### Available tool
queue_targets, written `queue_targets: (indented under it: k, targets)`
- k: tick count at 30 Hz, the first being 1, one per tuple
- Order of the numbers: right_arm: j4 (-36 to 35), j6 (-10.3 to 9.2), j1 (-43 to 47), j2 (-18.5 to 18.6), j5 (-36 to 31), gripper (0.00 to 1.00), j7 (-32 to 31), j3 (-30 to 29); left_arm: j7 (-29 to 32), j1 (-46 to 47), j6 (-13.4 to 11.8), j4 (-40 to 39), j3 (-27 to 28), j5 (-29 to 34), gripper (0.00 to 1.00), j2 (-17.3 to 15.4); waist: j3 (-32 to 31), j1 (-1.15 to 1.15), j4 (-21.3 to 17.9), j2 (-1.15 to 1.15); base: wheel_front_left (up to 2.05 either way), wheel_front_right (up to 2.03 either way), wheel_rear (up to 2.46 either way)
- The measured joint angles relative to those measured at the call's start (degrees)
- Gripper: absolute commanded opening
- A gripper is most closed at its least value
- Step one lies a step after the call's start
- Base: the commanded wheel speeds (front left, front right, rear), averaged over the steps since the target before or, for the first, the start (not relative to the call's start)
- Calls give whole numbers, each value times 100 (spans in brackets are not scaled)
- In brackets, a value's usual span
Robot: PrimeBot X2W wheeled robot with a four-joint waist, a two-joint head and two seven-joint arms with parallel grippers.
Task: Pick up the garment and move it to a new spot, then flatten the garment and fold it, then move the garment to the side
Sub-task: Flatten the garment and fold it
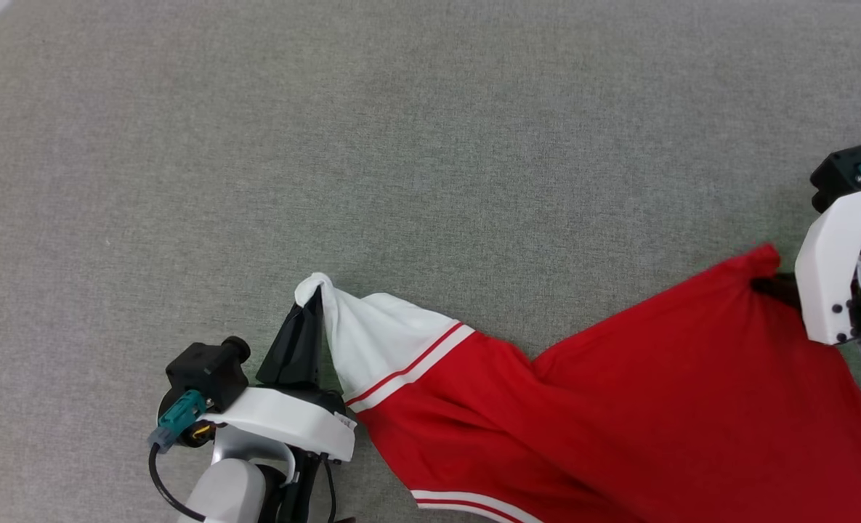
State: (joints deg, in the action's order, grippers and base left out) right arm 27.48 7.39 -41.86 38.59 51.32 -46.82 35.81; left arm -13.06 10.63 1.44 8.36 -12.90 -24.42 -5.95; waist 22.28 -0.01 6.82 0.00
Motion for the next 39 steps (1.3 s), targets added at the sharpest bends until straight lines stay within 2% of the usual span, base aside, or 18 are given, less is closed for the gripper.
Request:
queue_targets:
  k: [7,14,19,26,32,39]
  targets:
    - [236,15,-69,-97,172,0,647,75,-33,74,7,98,77,-75,0,-53,-305,1,-36,1,0,0,0]
    - [517,13,-434,-220,-156,0,1547,-233,169,850,119,222,157,-103,0,-285,-739,1,-213,0,0,0,0]
    - [853,13,-777,-453,-561,0,1982,-438,505,1768,229,612,223,-152,0,-509,-976,1,-454,0,0,0,0]
    - [1378,14,-1582,-824,-1210,0,2757,-810,821,3326,261,1703,345,-154,0,-735,-1057,1,-749,1,0,0,0]
    - [1868,14,-2514,-1076,-1634,0,3332,-1207,809,4822,198,2546,361,20,0,-853,-835,1,-811,0,0,0,0]
    - [2338,15,-3623,-1366,-2049,0,3779,-1446,630,6247,167,3206,304,307,0,-1172,-597,2,-944,0,0,0,0]
